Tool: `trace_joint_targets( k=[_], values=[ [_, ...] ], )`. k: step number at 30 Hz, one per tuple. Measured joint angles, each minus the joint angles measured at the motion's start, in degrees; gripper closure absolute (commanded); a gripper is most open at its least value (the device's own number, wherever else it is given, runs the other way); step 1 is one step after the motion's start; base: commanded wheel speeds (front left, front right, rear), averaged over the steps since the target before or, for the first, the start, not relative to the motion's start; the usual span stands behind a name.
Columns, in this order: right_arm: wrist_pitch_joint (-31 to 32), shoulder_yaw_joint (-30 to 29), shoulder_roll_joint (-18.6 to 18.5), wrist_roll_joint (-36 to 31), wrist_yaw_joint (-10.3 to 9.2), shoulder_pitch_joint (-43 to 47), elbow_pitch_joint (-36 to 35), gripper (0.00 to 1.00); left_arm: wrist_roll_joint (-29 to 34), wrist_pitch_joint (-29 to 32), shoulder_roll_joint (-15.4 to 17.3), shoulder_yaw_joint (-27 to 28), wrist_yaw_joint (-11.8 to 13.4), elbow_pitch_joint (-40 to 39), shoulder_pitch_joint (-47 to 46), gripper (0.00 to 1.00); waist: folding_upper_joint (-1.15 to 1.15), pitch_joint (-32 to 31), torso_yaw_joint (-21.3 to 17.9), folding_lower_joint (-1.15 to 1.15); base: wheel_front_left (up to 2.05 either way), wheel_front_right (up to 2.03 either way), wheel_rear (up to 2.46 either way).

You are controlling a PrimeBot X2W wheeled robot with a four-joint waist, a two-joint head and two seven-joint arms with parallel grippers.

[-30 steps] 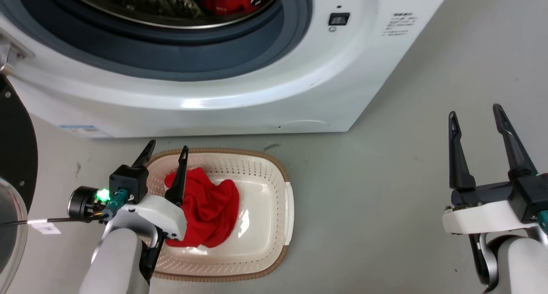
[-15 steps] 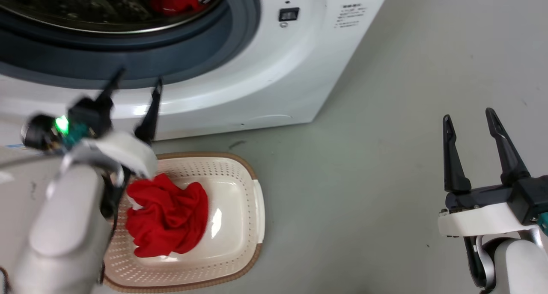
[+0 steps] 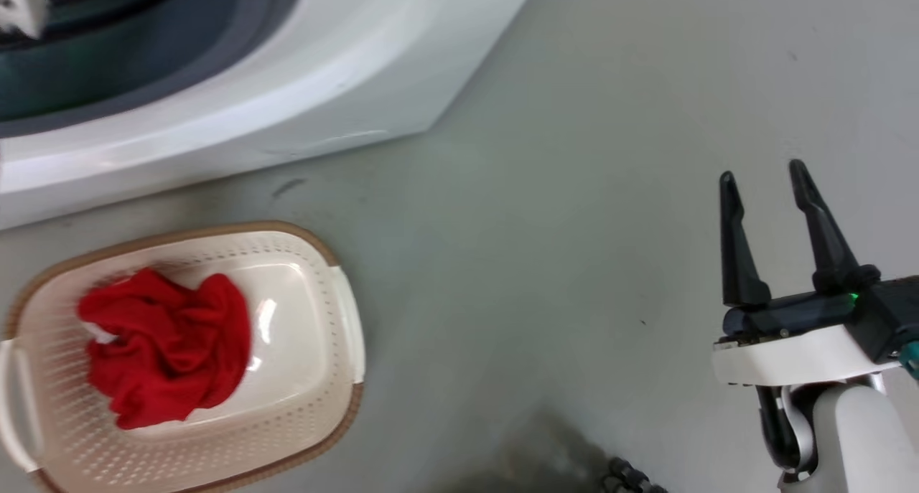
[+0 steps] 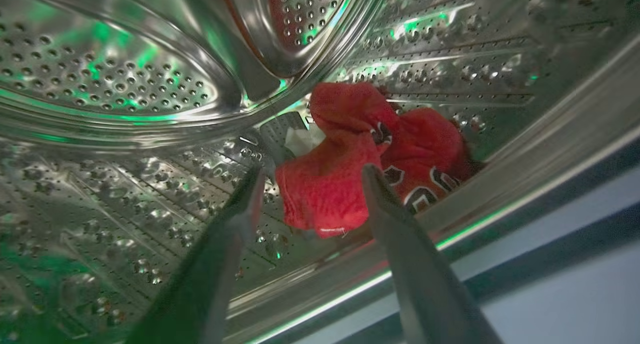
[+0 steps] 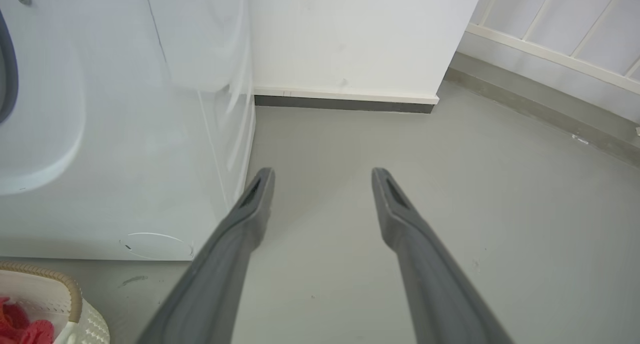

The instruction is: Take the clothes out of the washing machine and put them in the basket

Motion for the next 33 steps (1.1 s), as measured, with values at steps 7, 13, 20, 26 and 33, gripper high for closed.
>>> trace_joint_targets(
  k=[7, 13, 20, 26, 33],
  values=[
    [0.0, 2.6, 0.0, 2.7, 0.00, -0.1, 0.2, 0.00, -1.2, 13.0, 3.1, -0.6, 0.0, 5.8, -13.5, 0.00, 0.00, 5.0, -6.1, 0.00, 0.00, 0.00, 0.00],
    [0.0, 3.5, 0.0, 3.6, 0.00, 0.5, -0.3, 0.00, -0.8, 23.2, 3.1, -2.3, 0.6, 11.5, -20.5, 0.00, 0.00, 8.5, -9.2, 0.00, 0.00, 0.00, 0.00],
    [0.0, 3.7, 0.0, 4.3, 0.00, 2.1, -1.6, 0.00, 0.3, 24.6, 2.0, -4.1, 0.9, 17.3, -23.0, 0.00, 0.00, 10.7, -9.5, 0.00, 0.00, 0.00, 0.00],
    [0.0, 3.0, 0.0, 4.5, 0.00, 2.6, -1.9, 0.00, 0.3, 24.4, 1.2, -5.1, 0.9, 21.7, -23.9, 0.67, 0.00, 11.7, -9.2, 0.00, 0.00, 0.00, 0.00],
    [0.0, 2.4, 0.0, 4.6, 0.00, 2.0, -2.3, 0.00, -0.8, 23.3, 1.0, -7.1, 0.2, 23.5, -25.3, 1.00, 0.00, 11.8, -8.9, 0.00, 0.00, 0.00, 0.00]
  ],
)
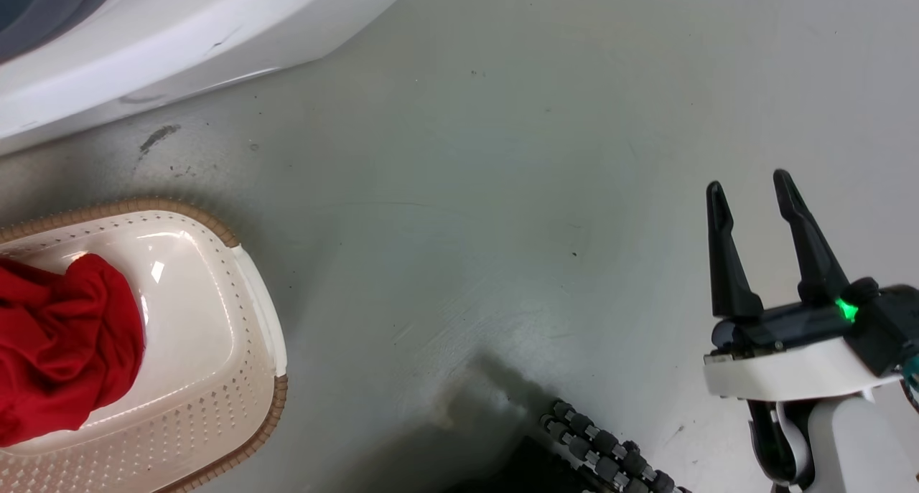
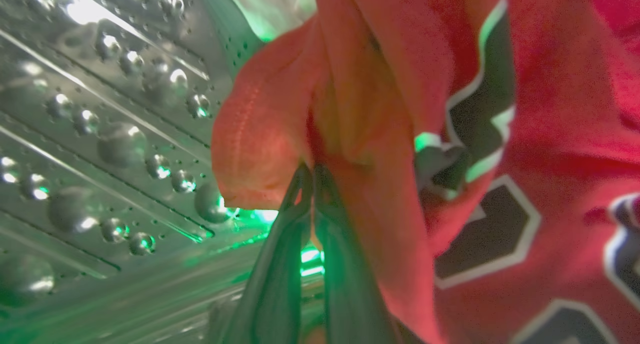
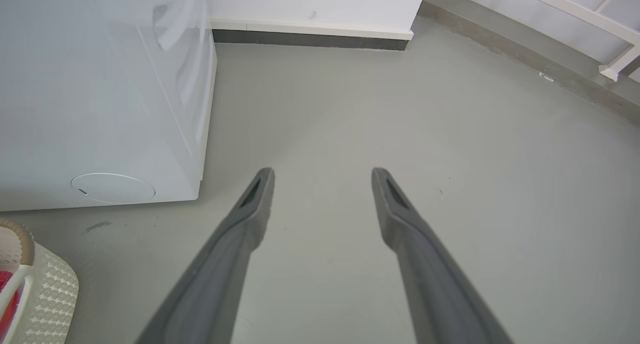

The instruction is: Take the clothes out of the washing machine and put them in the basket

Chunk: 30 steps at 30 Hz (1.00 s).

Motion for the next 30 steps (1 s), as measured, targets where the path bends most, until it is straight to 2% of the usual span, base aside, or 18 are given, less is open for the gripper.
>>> trace_joint_targets(
  k=[9, 10, 12, 15, 17, 23, 30],
  values=[
    [0.0, 1.4, 0.0, -0.1, 0.00, -3.0, 0.5, 0.00, -2.4, -9.8, 2.5, -1.3, -0.2, -1.4, -0.5, 1.00, 0.00, -1.7, -0.2, 0.00, 0.00, 0.00, 0.00],
    [0.0, 1.1, 0.0, -0.8, 0.00, -3.7, 0.7, 0.00, -3.2, -13.7, 3.0, -1.3, -0.2, -1.6, 0.5, 1.00, 0.00, -2.6, -0.1, 0.00, 0.00, 0.00, 0.00],
    [0.0, 0.8, 0.0, -1.1, 0.00, -3.9, 0.7, 0.00, -3.5, -15.3, 3.0, -1.6, -0.2, -1.6, 1.6, 1.00, 0.00, -3.1, 0.1, 0.00, 0.00, 0.00, 0.00],
    [0.0, -0.8, 0.0, -2.4, 0.00, -4.3, 0.9, 0.00, -4.1, -24.2, 2.8, -2.0, -0.2, -1.6, 4.8, 1.00, 0.00, -5.7, 1.6, -0.01, 0.00, 0.00, 0.00],
    [0.0, -1.5, 0.1, -3.4, 0.00, -4.3, 1.1, 0.00, -6.1, -29.8, 1.8, -0.3, 0.1, -1.2, 6.5, 1.00, 0.00, -7.2, 2.5, -0.01, 0.00, 0.00, 0.00],
    [0.0, -3.1, 0.1, -5.9, 0.00, -4.1, 1.8, 0.00, -5.9, -42.1, -0.7, -1.3, 0.0, -0.2, 14.9, 1.00, 0.00, -12.0, 5.8, -0.01, 0.00, 0.00, 0.00],
    [0.0, -4.2, 0.1, -8.6, 0.00, -2.9, 2.3, 0.00, -6.5, -53.6, -4.4, -1.8, 0.8, 0.1, 23.8, 1.00, 0.00, -18.0, 9.5, -0.01, 0.00, 0.00, 0.00]
  ],
)
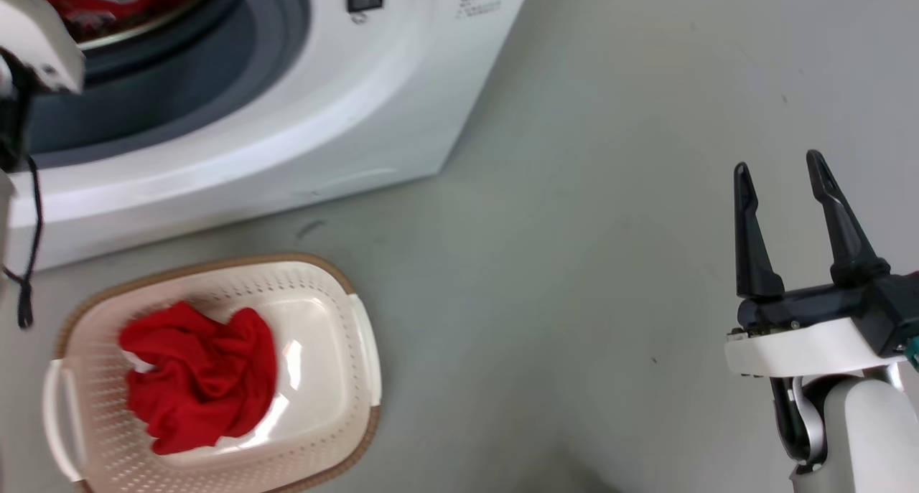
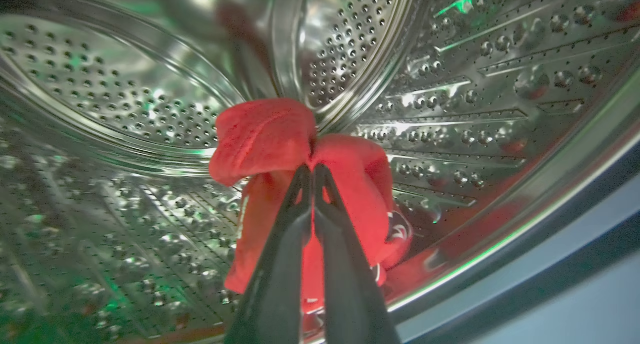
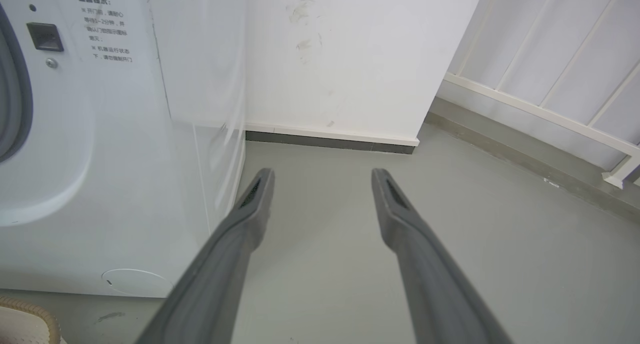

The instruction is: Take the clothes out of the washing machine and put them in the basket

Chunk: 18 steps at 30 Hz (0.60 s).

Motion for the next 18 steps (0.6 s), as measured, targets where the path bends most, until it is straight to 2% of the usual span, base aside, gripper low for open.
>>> trace_joint_targets(
  k=[4, 8, 14, 18],
  values=[
    [0.0, -0.9, 0.0, -1.4, 0.00, 0.8, 0.4, 0.00, 0.1, -3.5, -2.0, -0.2, 1.2, -1.3, 5.0, 1.00, 0.00, -3.6, 2.0, 0.00, 0.00, 0.00, 0.00],
    [0.0, -1.3, 0.0, -2.5, 0.00, 1.9, 1.0, 0.00, 0.2, -4.4, -3.8, 1.1, 3.2, -5.2, 10.7, 1.00, 0.00, -7.0, 4.1, -0.01, 0.00, 0.00, 0.00],
    [0.0, -1.5, 0.0, -3.2, 0.00, 3.5, 1.4, 0.00, 3.7, -4.5, -5.1, 6.0, 7.5, -19.7, 20.8, 1.00, 0.00, -11.2, 7.3, -0.01, 0.00, 0.00, 0.00],
    [0.0, -1.8, 0.0, -3.5, 0.00, 4.0, 1.7, 0.00, 6.1, -4.5, -6.6, 10.2, 9.2, -28.9, 27.7, 1.00, 0.00, -13.3, 9.3, -0.01, 0.00, 0.00, 0.00]
  ],
)
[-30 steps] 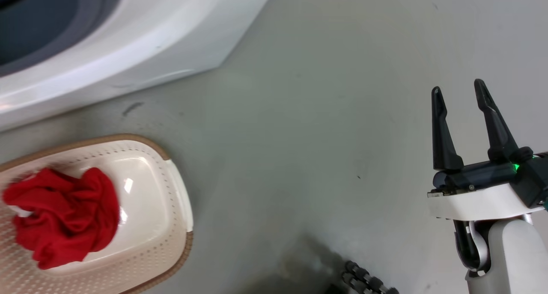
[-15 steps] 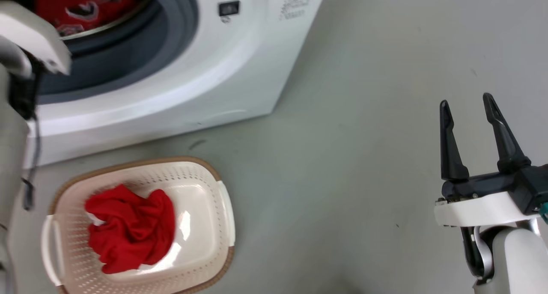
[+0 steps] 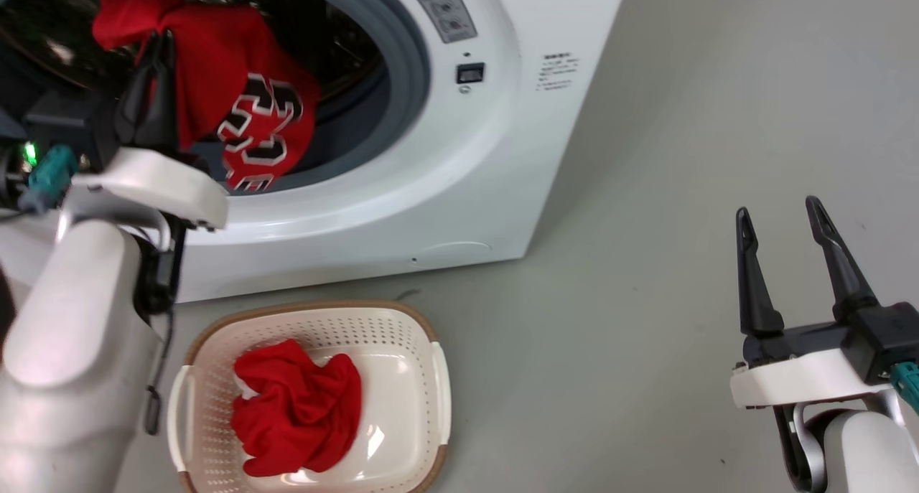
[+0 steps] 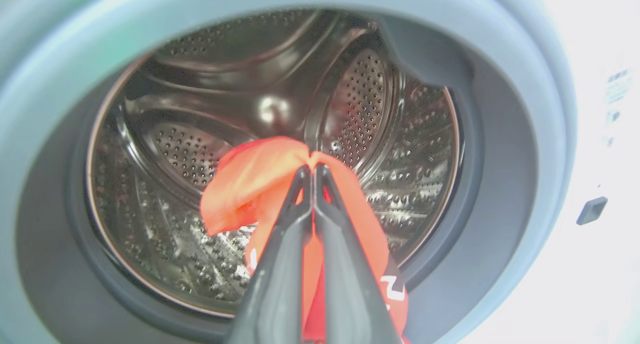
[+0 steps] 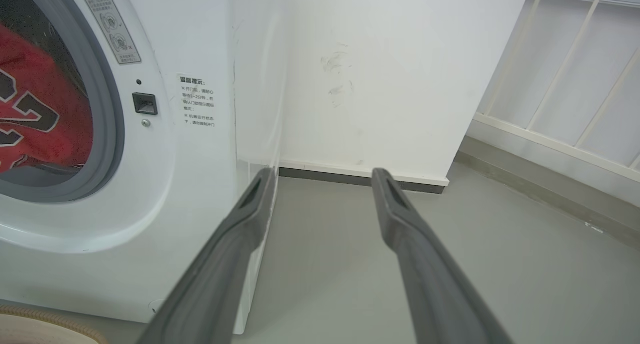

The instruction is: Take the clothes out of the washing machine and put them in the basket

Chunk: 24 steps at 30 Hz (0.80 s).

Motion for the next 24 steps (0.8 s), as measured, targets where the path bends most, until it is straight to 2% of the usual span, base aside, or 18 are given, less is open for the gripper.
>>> trace_joint_targets(
  k=[6, 11, 16, 24],
  values=[
    [0.0, -0.5, 0.0, -0.5, 0.00, 1.2, 0.5, 0.00, 3.6, -0.1, -3.0, 4.3, 0.8, -12.3, 9.0, 1.00, 0.00, -2.5, 3.0, 0.00, 0.00, 0.00, 0.00],
    [0.0, -0.8, 0.0, -1.0, 0.00, 1.9, 0.8, 0.00, 5.2, -0.2, -4.4, 5.1, -0.3, -19.2, 14.3, 1.00, 0.00, -4.2, 5.3, -0.01, 0.00, 0.00, 0.00],
    [0.0, -0.8, 0.0, -1.6, 0.00, 2.1, 0.9, 0.00, 5.9, -0.2, -5.3, 3.3, -2.2, -22.4, 18.6, 1.00, 0.00, -5.0, 7.2, 0.00, 0.00, 0.00, 0.00],
    [0.0, -0.7, 0.0, -2.1, 0.00, 2.1, 1.0, 0.00, 5.9, -0.2, -6.1, -0.4, -4.1, -22.2, 23.5, 1.00, 0.00, -4.5, 8.3, 0.00, 0.00, 0.00, 0.00]
  ],
)
